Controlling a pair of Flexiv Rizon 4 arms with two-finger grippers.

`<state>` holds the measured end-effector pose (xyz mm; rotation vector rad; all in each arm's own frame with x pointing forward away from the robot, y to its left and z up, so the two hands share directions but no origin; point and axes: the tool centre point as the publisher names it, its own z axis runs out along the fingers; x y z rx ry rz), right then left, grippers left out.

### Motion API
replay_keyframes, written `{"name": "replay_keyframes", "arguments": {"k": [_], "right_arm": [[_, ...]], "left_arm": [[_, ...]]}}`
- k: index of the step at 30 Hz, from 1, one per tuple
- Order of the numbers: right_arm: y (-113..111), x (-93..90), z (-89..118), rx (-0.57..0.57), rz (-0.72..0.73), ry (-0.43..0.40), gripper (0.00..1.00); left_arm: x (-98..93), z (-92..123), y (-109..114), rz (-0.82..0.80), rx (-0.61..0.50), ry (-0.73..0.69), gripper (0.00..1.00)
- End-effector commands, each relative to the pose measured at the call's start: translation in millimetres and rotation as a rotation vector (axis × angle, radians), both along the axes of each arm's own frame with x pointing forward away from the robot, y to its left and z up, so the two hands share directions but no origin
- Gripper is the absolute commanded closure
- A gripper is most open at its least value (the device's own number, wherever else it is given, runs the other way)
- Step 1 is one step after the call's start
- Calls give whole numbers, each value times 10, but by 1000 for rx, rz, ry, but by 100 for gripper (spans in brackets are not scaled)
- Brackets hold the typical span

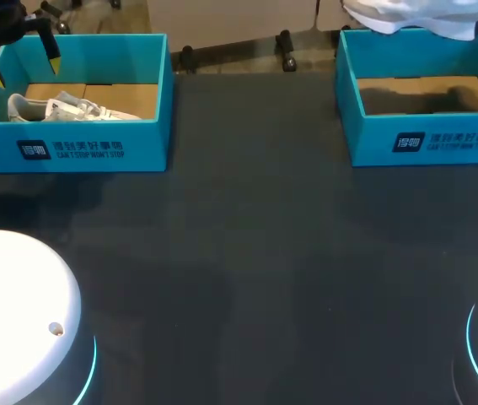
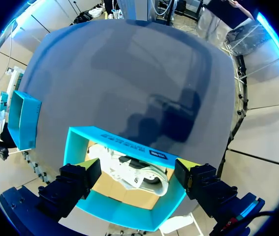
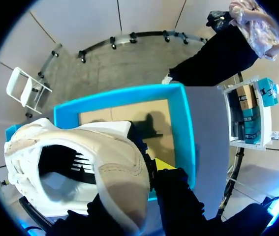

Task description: Take the shoe out of the shoebox, open the shoe tongue, remove and reinsert the insole, then place the shoe into the shoebox

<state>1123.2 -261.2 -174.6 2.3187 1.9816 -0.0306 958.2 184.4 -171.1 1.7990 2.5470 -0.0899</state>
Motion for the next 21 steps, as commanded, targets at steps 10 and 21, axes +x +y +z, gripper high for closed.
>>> {"name": "replay_keyframes", "arguments": {"k": [10,21], "right_arm": [[929,-340,177,-59,6,38,100],[1537,-835,181,-85,-25,34,100]], "left_arm": [[-15,1,3,0,2,-3,0],[-15,1,3,0,2,-3,0]]}}
